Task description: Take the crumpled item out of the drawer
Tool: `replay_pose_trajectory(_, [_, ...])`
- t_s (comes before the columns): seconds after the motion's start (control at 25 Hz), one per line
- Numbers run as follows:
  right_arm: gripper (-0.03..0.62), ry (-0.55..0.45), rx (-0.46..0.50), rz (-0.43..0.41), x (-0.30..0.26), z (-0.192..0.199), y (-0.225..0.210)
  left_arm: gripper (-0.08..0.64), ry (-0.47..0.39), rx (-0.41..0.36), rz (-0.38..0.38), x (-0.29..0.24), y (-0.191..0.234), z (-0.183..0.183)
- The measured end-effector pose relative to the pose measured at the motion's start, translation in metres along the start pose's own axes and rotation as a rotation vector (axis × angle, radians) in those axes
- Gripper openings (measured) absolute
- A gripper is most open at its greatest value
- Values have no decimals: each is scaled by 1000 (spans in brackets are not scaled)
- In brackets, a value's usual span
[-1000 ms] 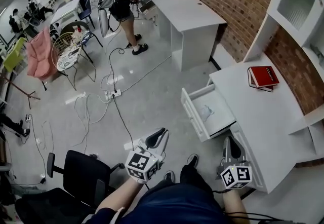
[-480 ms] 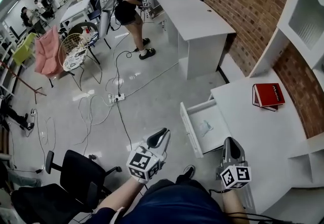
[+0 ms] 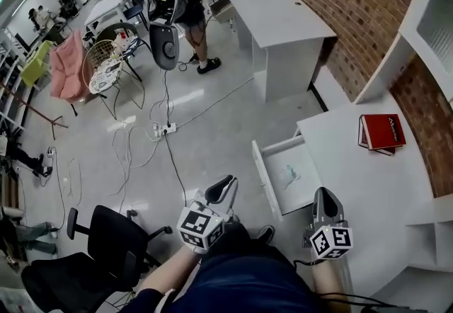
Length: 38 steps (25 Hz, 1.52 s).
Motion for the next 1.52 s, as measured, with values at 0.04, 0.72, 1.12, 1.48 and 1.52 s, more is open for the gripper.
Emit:
replay_pose_trajectory(0.04, [3,6,-5,6,-2,2,0,46,3,2,2,-4,5,0])
replay_pose_trajectory(0.72, [3,16,-133,331,-76,-23,-3,46,117,-104,341,-162,82,-74])
replay_pose_trajectory(1.12, [3,56,-214,468,-107,-22,-12,46,209,-265,528,-231,79,-93])
replay_pose_trajectory(1.48, [3,134,-238,495,-133,10,-47,46,260,-324,545,-289,48,-85])
replay_pose_trajectory(1.52, [3,147,-241,491,-136,17,-51,46,273,-319,539,-293,46,-82])
Point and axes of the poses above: the fingertips, and each gripper's own axes: x backward along the fingers, y to its left, z out of its underside, the point moved 7 cm from there along x, backward along the fingers, and after that the axes turned 14 degrees about y, right-handed, at the moved point
